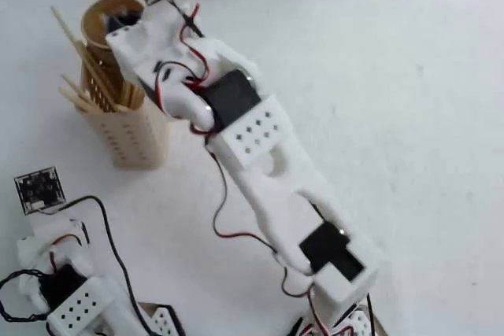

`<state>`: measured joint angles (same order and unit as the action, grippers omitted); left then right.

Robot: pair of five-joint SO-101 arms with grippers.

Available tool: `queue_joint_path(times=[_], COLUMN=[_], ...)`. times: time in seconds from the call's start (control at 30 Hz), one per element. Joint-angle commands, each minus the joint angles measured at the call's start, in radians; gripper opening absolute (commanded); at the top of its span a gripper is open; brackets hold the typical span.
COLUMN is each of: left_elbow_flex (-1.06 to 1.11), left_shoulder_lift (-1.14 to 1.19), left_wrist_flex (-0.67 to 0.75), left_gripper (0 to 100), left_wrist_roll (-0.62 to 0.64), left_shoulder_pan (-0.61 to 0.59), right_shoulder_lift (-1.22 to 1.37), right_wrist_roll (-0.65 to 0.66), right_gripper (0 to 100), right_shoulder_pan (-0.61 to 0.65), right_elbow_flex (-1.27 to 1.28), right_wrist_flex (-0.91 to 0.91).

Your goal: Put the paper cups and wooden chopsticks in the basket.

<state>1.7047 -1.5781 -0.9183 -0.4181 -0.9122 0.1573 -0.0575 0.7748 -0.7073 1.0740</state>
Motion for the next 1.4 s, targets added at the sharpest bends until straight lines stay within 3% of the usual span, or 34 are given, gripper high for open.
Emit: queue_joint_path(times=[0.0, 0.23, 0.37, 0.53, 0.77, 0.93, 1.17, 1.3, 1.37], left_elbow_flex=[-0.005, -0.005, -0.005, -0.006, -0.006, -0.006, -0.006, -0.006, -0.006], left_shoulder_lift=[0.004, 0.005, 0.002, 0.005, 0.005, 0.005, 0.005, 0.004, 0.004], left_wrist_flex=[-0.002, -0.009, -0.002, -0.011, -0.011, -0.011, -0.011, -0.009, -0.002], left_gripper=[15, 15, 15, 15, 15, 15, 15, 15, 15], left_wrist_roll=[-0.009, -0.005, -0.008, -0.005, -0.005, -0.005, -0.005, 0.000, 0.012], left_shoulder_pan=[0.010, 0.010, 0.012, 0.088, 0.097, 0.097, 0.097, 0.105, 0.163], right_shoulder_lift=[-0.186, -0.483, -0.691, -0.984, -1.546, -1.982, -1.807, -1.808, -1.833], right_wrist_roll=[0.002, 0.037, 0.114, 0.178, 0.384, 0.512, 0.654, 0.657, 0.657], right_gripper=[1.7, 1.7, 1.7, 1.7, 1.8, 2.0, 1.8, 1.8, 1.8], right_shoulder_pan=[0.002, -0.101, -0.186, -0.193, -0.193, -0.254, -0.559, -0.699, -0.750], right_elbow_flex=[-0.044, -0.009, 0.272, 0.773, 1.458, 1.648, 1.702, 1.898, 2.013], right_wrist_flex=[0.280, 0.656, 0.633, 0.622, 0.513, 0.453, 0.383, 0.255, 0.199])
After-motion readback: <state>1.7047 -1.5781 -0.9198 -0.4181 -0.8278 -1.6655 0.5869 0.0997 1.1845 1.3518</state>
